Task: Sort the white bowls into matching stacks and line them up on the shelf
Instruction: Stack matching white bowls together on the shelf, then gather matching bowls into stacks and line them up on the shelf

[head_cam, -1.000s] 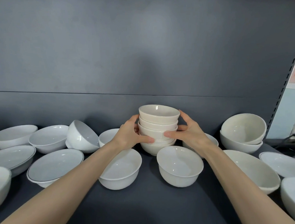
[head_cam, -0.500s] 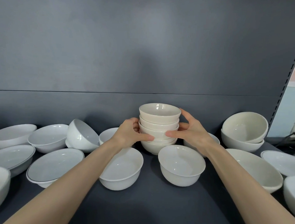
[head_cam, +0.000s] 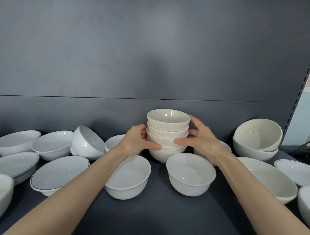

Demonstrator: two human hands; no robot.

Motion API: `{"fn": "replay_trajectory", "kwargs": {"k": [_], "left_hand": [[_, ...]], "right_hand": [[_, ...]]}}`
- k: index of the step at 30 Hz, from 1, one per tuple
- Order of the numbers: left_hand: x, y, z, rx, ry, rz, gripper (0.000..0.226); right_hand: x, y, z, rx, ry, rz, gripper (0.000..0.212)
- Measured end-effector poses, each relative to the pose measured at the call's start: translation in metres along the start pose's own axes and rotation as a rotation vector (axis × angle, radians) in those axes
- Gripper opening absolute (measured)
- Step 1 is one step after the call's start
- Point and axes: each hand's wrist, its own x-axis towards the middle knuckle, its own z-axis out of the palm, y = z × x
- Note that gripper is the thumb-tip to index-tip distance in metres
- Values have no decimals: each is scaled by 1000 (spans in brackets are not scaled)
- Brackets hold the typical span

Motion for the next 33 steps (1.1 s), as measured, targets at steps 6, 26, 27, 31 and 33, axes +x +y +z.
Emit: {"fn": "replay_trajectory", "kwargs": {"k": [6, 26, 27, 31, 33], "left_hand": [[-2, 3, -1, 10, 12, 21, 85], [-17, 23, 1, 277, 92, -66, 59], [-18, 22, 2, 282, 110, -62, 56], [-25, 25, 4, 371, 150, -36, 49], [-30, 27, 5, 449, 171, -17, 38]], "right_hand": [[1, -1, -2, 12, 6, 16, 98], [4, -4, -5, -91, -22, -8, 88], [4, -5, -5, -112, -21, -8, 89], [3, -13, -6, -253, -9, 8, 84], [-3, -19, -8, -399, 8, 24, 77]]}}
